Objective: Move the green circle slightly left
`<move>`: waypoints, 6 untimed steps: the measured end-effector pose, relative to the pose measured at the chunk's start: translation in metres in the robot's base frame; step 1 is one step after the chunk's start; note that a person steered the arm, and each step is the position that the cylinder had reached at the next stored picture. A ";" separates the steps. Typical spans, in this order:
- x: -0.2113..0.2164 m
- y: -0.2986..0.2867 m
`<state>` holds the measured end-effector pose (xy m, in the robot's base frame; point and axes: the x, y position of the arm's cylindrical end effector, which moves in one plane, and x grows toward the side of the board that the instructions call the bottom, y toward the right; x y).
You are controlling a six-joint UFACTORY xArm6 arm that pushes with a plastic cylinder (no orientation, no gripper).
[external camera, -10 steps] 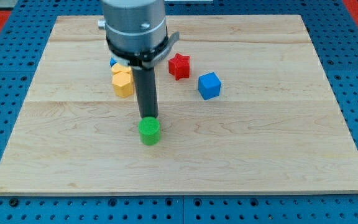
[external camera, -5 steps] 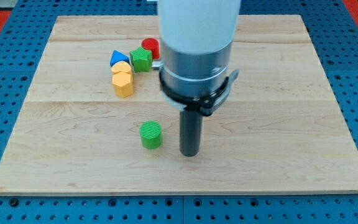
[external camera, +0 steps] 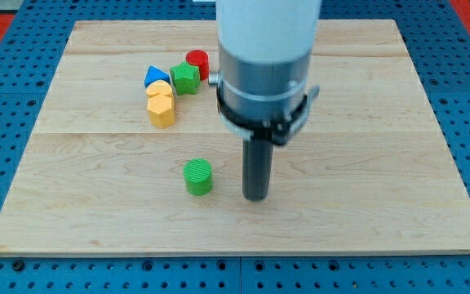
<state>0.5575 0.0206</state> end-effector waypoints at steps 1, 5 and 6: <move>0.014 -0.020; -0.050 -0.051; -0.073 -0.012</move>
